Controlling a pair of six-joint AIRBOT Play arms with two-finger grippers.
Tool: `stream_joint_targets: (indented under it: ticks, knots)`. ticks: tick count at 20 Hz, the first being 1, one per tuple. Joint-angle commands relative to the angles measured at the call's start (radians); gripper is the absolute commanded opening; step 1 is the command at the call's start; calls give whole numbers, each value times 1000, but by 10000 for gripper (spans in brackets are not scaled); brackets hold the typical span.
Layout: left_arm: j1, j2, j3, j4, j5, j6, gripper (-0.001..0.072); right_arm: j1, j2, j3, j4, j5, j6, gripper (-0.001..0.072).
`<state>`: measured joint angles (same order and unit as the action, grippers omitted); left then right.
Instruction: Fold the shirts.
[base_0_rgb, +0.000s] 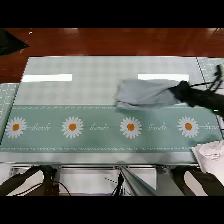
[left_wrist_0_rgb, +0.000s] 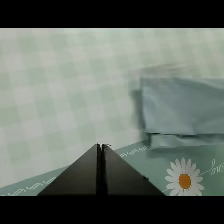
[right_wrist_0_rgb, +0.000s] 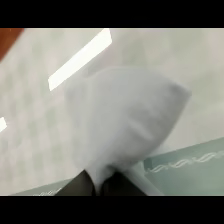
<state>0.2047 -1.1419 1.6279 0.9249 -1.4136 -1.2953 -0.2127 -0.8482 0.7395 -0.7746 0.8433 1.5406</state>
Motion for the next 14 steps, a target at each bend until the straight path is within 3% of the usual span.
stream_joint_targets:
  ticks: [1,6,10,14]
  knots:
    - [-5,-68,0,-1,46,0,32,-235,150,216,-285,412,120,22]
    - [-69,-196,0,-1,126,49,32,-549,222,400,-601,817,109,22]
    - [-134,-275,0,-1,128,112,32,-693,223,456,-937,948,51,23]
    - [-162,-328,0,-1,138,168,32,-724,223,456,-1102,1013,60,23]
